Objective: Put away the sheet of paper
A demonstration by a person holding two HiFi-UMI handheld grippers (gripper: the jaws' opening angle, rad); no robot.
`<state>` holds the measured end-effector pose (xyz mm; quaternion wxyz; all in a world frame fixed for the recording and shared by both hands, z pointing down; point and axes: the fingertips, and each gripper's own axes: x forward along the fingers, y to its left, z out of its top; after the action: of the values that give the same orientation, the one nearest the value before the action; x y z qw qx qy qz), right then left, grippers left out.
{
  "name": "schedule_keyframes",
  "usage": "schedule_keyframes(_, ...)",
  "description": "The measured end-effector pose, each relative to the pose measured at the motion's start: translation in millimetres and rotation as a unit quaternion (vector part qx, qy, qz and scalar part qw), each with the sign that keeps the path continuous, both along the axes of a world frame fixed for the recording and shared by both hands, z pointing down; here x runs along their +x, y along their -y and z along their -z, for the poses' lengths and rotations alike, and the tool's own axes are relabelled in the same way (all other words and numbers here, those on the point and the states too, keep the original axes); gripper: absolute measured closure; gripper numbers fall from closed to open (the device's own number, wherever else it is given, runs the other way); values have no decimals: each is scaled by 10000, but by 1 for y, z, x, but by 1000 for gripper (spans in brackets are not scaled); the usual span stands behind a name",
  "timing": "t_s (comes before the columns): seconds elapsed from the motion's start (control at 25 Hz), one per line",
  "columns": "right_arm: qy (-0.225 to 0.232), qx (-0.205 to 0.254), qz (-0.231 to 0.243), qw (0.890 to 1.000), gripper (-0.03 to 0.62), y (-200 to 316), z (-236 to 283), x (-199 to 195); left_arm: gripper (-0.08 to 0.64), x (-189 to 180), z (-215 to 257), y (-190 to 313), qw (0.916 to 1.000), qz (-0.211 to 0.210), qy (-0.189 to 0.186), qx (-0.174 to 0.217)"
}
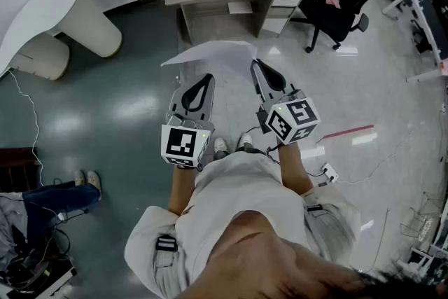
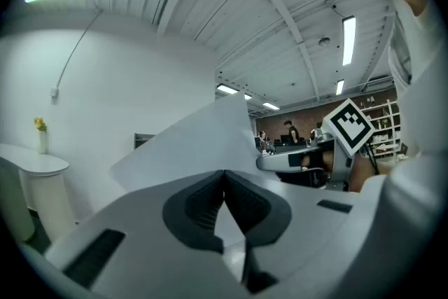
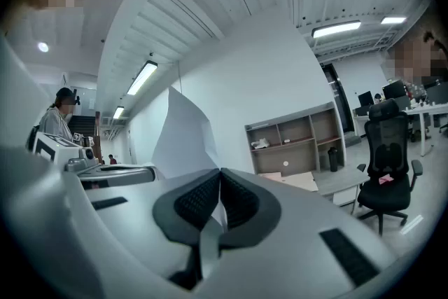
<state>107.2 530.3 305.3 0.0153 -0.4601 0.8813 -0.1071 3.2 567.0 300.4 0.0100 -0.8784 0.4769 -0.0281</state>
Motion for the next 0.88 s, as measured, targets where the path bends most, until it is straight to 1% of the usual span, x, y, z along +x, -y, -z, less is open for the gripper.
schedule_keyframes(0.32,-76,66,-194,9998,574,-16,-3,-28,540,-26,-3,-7,9998,-199,4,52)
schedule_keyframes(0.52,-205,-13,-219,9996,574,-14,-6,-34,540,-29,-1,-1,9996,-274,-15,42)
schedule_keyframes(0.72,-251,-70,-164,9995,574,-5,-11,-41,540,-36,-3,6,9998,-171,-87,22)
schedule_keyframes(0.88,-254,-76,-79,9996,574,6,-15,-41,540,-34,-6,15,9999,-100,-67,16)
